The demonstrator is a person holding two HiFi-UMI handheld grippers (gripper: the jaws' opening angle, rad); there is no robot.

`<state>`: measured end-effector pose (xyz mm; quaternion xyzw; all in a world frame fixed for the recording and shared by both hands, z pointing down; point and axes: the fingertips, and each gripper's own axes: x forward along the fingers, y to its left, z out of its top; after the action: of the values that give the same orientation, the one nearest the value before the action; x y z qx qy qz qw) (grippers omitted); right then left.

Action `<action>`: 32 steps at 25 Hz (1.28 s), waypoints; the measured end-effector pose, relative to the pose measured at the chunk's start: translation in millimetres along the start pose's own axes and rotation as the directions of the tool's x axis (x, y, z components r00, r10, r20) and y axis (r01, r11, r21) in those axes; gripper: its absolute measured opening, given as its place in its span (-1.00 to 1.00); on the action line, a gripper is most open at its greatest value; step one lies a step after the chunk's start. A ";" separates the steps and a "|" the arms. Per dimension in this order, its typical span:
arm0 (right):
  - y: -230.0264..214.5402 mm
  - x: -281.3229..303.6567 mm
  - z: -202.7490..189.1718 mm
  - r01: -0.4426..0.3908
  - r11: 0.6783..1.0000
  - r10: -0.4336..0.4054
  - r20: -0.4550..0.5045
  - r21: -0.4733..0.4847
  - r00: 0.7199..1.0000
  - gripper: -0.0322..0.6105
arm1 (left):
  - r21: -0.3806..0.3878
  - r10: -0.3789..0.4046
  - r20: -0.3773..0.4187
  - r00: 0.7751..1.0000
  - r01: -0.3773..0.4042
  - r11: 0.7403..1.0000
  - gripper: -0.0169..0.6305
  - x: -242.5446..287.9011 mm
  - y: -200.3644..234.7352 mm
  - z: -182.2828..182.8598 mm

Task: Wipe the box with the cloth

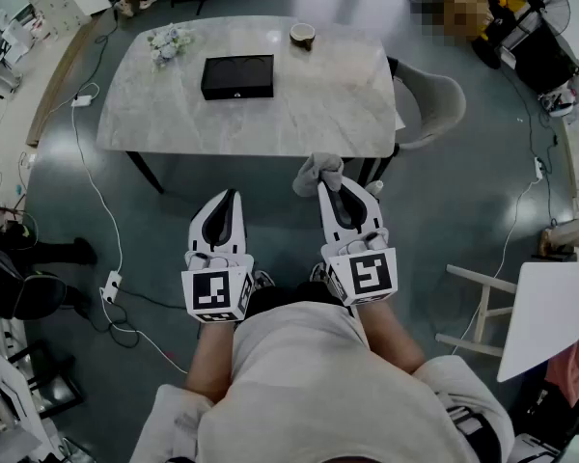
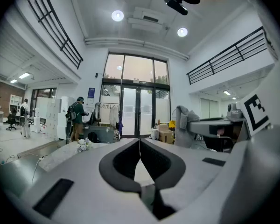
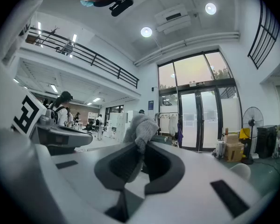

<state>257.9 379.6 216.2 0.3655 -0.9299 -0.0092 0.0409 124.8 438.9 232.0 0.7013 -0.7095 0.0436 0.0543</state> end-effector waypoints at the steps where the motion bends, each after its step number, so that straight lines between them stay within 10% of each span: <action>1: 1.9 0.7 0.1 -0.005 1.000 0.005 -0.004 -0.007 1.000 -0.75 | -0.002 -0.001 0.002 1.000 0.001 1.000 -0.88 0.1 0.6 0.2; 20: 58.8 43.4 -28.4 0.026 0.999 -0.023 -0.068 0.046 0.997 -0.74 | -0.051 -0.069 -0.060 0.996 0.066 0.996 -0.88 -2.1 68.1 -35.6; 32: 3.6 146.4 -47.0 -0.032 0.997 0.038 -0.095 0.065 0.995 -0.74 | -0.037 -0.050 -0.112 0.992 0.046 0.998 -0.87 95.7 104.5 -36.6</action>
<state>152.5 283.2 273.3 0.3502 -0.9329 0.0386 0.0740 19.9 350.5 283.0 0.7134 -0.6889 0.0696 0.1077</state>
